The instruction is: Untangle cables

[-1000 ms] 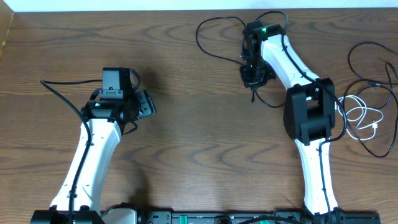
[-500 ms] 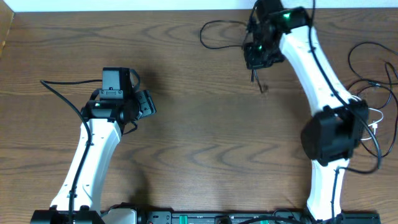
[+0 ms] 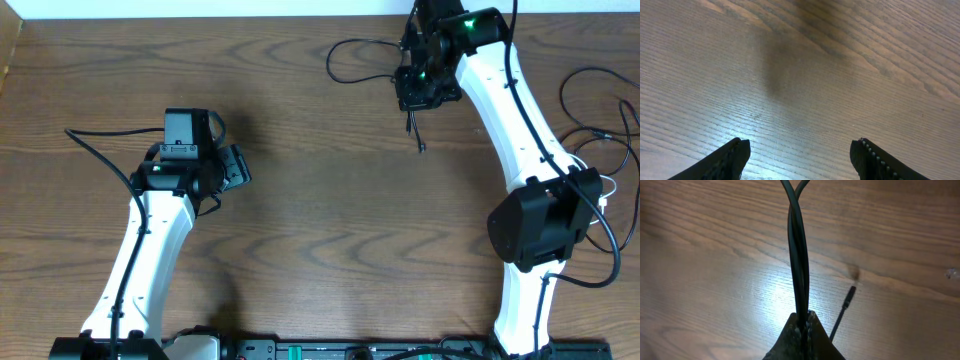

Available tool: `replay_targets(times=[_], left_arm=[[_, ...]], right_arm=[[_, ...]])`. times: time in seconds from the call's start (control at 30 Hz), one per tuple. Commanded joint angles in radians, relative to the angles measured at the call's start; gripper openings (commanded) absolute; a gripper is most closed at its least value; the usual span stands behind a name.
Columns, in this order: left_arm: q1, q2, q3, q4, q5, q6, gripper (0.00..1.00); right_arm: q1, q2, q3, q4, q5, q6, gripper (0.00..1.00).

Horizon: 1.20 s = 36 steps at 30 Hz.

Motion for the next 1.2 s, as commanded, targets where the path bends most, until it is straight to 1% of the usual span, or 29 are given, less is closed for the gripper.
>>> replay_targets(times=[0.0, 0.1, 0.27, 0.33, 0.4, 0.47, 0.5, 0.57, 0.7, 0.87, 1.0, 1.03, 1.07, 1.1, 1.13, 1.17], left_arm=[[0.004, 0.002, 0.020, -0.003, -0.005, 0.006, 0.70], [0.004, 0.002, 0.020, -0.003, -0.005, 0.006, 0.70], [0.004, 0.002, 0.020, -0.002, -0.005, 0.006, 0.70], [0.004, 0.002, 0.020, -0.002, -0.005, 0.006, 0.70], [0.004, 0.002, 0.020, -0.002, -0.005, 0.006, 0.70], [0.004, 0.002, 0.020, 0.002, -0.005, 0.006, 0.70], [0.004, 0.002, 0.020, 0.002, -0.005, 0.006, 0.70], [0.004, 0.002, 0.020, 0.001, -0.005, 0.006, 0.70], [0.004, 0.002, 0.020, 0.001, -0.005, 0.006, 0.70], [0.004, 0.002, 0.020, 0.002, -0.005, 0.006, 0.70], [0.004, 0.002, 0.020, 0.001, -0.005, 0.006, 0.70], [0.004, 0.002, 0.020, 0.001, -0.005, 0.006, 0.70], [0.004, 0.002, 0.020, 0.001, -0.005, 0.006, 0.70], [0.004, 0.002, 0.020, 0.001, -0.005, 0.006, 0.70], [0.004, 0.002, 0.020, 0.001, -0.005, 0.006, 0.70], [0.004, 0.002, 0.020, 0.001, -0.005, 0.006, 0.70]], right_arm=[[-0.019, -0.029, 0.005, -0.024, -0.006, 0.014, 0.01], [-0.055, -0.074, 0.005, -0.051, -0.006, 0.014, 0.01], [-0.171, -0.163, 0.005, -0.054, 0.019, 0.011, 0.01], [-0.243, -0.200, 0.005, -0.052, 0.060, 0.009, 0.01], [-0.356, -0.245, 0.005, -0.048, 0.131, 0.010, 0.01], [-0.443, -0.264, 0.005, -0.045, 0.160, 0.010, 0.01], [-0.480, -0.269, 0.005, -0.044, 0.159, 0.010, 0.01], [-0.602, -0.270, 0.005, -0.043, 0.159, 0.010, 0.01], [-0.717, -0.270, 0.005, -0.004, 0.158, 0.010, 0.01], [-0.803, -0.265, 0.005, 0.020, 0.158, 0.010, 0.01], [-0.807, -0.253, -0.003, 0.010, 0.158, 0.010, 0.03], [-0.807, -0.251, -0.005, 0.003, 0.158, 0.010, 0.09], [-0.806, -0.248, -0.007, -0.003, 0.158, 0.010, 0.20], [-0.806, -0.244, -0.008, -0.012, 0.151, 0.010, 0.40], [-0.807, -0.244, -0.008, -0.016, 0.143, 0.010, 0.54], [-0.806, -0.244, -0.009, -0.020, 0.137, 0.010, 0.60]])
